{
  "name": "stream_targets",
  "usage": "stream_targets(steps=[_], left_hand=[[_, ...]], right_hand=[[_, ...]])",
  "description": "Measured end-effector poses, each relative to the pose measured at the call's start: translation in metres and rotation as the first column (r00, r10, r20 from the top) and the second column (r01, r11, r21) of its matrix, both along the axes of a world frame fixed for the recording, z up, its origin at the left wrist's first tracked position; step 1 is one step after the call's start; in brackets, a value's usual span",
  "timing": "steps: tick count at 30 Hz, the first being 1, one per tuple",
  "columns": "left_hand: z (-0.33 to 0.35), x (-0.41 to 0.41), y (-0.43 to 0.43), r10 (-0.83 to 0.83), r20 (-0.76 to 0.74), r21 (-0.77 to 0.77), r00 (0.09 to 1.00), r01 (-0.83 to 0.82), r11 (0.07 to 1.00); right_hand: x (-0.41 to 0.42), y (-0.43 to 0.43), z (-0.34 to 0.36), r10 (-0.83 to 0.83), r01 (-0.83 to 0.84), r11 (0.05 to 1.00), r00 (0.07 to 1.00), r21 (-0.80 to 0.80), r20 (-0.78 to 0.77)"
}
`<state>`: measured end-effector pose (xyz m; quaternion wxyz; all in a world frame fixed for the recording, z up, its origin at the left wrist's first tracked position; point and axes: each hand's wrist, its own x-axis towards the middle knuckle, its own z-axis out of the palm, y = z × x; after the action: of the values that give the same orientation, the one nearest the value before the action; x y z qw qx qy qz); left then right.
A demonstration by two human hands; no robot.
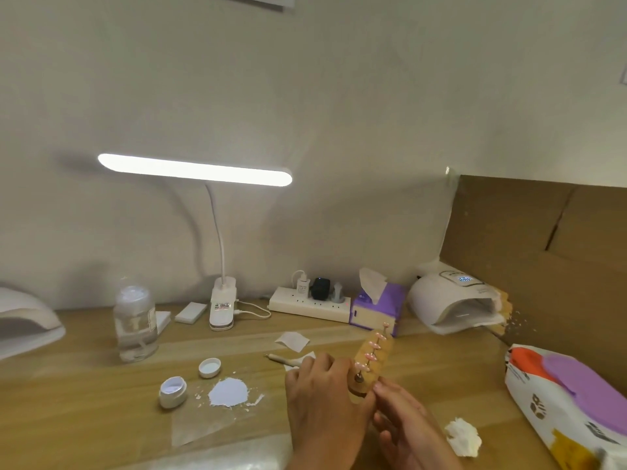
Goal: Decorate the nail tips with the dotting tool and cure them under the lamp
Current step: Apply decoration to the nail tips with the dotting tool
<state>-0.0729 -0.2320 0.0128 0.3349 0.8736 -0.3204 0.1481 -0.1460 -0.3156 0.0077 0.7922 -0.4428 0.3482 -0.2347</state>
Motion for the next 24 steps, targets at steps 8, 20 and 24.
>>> stream_targets(steps=[8, 20, 24], left_hand=[[-0.007, -0.007, -0.004, -0.099, -0.12, -0.064, 0.988, 0.092, 0.994], [-0.021, 0.005, 0.01, -0.322, -0.201, -0.218, 0.925, 0.279, 0.935], [-0.025, 0.016, 0.013, -0.31, -0.307, -0.358, 0.9, 0.193, 0.914]], right_hand=[[-0.001, -0.008, -0.003, -0.053, 0.051, 0.997, 0.998, -0.055, -0.031], [-0.001, -0.005, -0.002, -0.113, 0.107, 0.98, 0.993, -0.171, -0.029], [-0.009, -0.019, 0.003, -0.231, 0.234, 0.955, 0.972, -0.182, 0.039]])
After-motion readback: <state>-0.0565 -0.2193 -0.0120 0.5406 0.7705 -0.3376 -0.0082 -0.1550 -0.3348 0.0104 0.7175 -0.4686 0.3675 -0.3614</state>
